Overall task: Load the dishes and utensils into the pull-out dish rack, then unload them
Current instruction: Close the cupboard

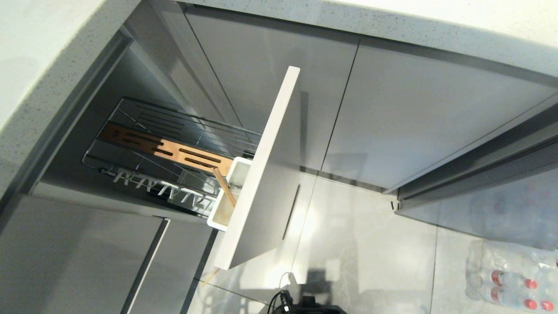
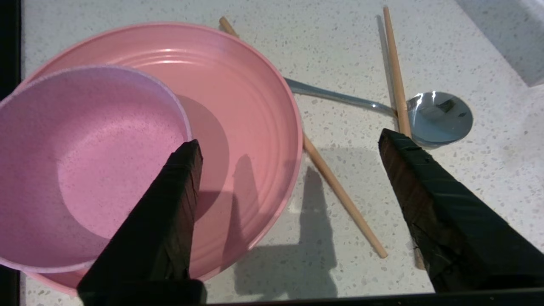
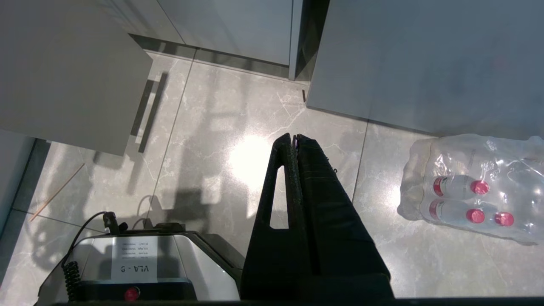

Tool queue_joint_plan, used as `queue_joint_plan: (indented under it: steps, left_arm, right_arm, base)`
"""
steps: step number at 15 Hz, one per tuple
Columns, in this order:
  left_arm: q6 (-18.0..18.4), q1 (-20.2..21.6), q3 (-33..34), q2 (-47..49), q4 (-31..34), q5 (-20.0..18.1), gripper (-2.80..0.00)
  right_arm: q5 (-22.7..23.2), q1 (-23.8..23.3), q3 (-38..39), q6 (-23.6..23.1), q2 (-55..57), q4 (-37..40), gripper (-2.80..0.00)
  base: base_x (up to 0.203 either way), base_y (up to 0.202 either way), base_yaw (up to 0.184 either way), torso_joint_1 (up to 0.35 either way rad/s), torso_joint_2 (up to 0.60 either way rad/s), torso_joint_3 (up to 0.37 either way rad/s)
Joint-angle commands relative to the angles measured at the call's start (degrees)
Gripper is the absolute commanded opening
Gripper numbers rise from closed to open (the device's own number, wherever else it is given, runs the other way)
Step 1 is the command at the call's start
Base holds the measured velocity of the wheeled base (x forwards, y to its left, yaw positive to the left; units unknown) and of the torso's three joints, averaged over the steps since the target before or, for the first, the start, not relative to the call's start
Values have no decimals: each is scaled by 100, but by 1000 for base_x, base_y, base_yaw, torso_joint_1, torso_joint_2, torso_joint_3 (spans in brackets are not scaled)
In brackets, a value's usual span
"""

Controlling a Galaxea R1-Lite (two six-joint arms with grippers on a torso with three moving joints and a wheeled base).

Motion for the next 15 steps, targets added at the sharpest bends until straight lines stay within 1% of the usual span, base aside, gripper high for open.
queue_joint_plan:
  steps: [1,2,4,6,7,8,10,11,12,13,15]
  left_arm:
    - [-4,4,-33,-47,10,15,-242]
    - [12,-1,-39,-50,10,15,-280]
    - [37,2,-187,-88,10,15,-280]
    - [124,-4,-481,-139,12,-44,-280]
    - [173,-4,-663,-161,22,-193,-280]
    - [192,-10,-916,-185,55,-491,-280]
    - [183,-140,-1421,-217,339,-1335,-280]
    - [154,-332,-1594,-222,489,-1940,-280]
    - [124,-526,-1700,-224,637,-2648,-280]
    - [106,-669,-1767,-225,833,-3491,-280]
    - [16,-927,-1843,-215,1308,-5398,-280]
  right_arm:
    - [1,1,0,2,6,1,-280]
    - [2,1,0,3,0,-5,-280]
    - [2,1,0,1,0,-7,-280]
    - [-4,1,0,1,6,-1,-280]
    - [2,1,0,1,0,-7,-280]
    - [2,1,0,1,0,-7,-280]
    - [1,1,0,2,0,1,-280]
    - [2,1,0,1,8,-6,-280]
    - [2,1,0,1,0,-7,-280]
    - [-2,1,0,1,6,-6,-280]
    - [-4,1,0,4,8,-4,-280]
  base:
    - [0,0,0,0,0,0]
    - [0,0,0,0,0,0]
    - [0,0,0,0,0,0]
    - [0,0,0,0,0,0]
    - [0,0,0,0,0,0]
    - [0,0,0,0,0,0]
    - [0,0,0,0,0,0]
    - [0,0,0,0,0,0]
    - [0,0,0,0,0,0]
    - [0,0,0,0,0,0]
    - [0,0,0,0,0,0]
